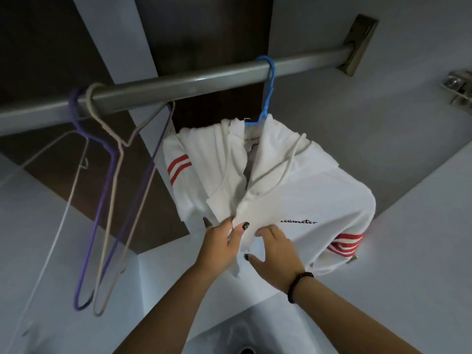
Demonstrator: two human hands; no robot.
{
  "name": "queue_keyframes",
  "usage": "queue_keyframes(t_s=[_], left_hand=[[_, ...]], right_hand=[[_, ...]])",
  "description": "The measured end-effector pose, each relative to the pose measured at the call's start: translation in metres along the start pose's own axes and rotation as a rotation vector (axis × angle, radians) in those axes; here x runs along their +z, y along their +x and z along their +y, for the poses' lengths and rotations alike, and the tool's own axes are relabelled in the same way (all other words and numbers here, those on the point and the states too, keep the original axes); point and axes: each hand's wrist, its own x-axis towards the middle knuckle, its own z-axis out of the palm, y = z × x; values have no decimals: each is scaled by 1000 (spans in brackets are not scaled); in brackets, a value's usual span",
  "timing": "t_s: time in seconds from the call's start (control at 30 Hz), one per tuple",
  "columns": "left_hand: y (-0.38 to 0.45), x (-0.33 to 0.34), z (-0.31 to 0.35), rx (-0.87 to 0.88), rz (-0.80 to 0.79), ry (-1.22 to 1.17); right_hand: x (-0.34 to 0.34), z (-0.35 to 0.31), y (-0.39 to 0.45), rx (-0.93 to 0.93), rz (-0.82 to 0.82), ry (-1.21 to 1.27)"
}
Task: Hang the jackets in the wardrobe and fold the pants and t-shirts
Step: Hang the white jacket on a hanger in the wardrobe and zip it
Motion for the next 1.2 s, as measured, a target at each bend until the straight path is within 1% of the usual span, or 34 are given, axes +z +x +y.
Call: queue_keyframes(t_s=[0.1, 0.17, 0.27, 0.33, 0.4, 0.47, 0.53, 0.6, 0.67, 0.73, 0.77, 0.9, 0.93, 1.03, 1.13, 1.2], left_hand=[[-18, -4, -2, -15, 5, -33], [-28, -7, 0, 0, 8, -55], [-37, -13, -4, 45, 30, -86], [-40, -18, -11, 95, 14, -79], [-47, -24, -23, 129, -40, -20], [-57, -26, -38, 178, -74, 107], [-65, -21, -53, 212, -108, 229], [-73, -13, -55, 222, -190, 266], [-79, -8, -41, 196, -217, 217], [-81, -4, -30, 193, -157, 218], [-80, -3, -25, 189, -154, 228], [-79, -4, -11, 62, -292, 204], [-80, -4, -8, 48, -294, 171], [-86, 1, -3, 45, -223, 48], [-93, 3, 3, -58, -153, -97], [-97, 3, 15, -112, -109, -159]], right_hand=[[15, -13, -5, 103, -64, 83], [20, -15, -10, 144, -93, 86], [24, -18, -19, 88, -109, 78], [24, -18, -24, 69, -158, 94], [21, -16, -30, 90, -211, 112], [16, -11, -36, 101, -209, 143], [5, -12, -40, 87, -217, 185], [-5, -19, -42, 45, -226, 241], [-14, -30, -41, 1, -201, 279], [-21, -37, -41, -28, -183, 294], [-24, -39, -41, -37, -178, 291], [-32, -38, -41, -30, -141, 319], [-34, -37, -43, -30, -136, 332], [-38, -31, -51, -66, -129, 388], [-37, -22, -67, -122, -33, 472], [-31, -12, -84, -111, 7, 518]])
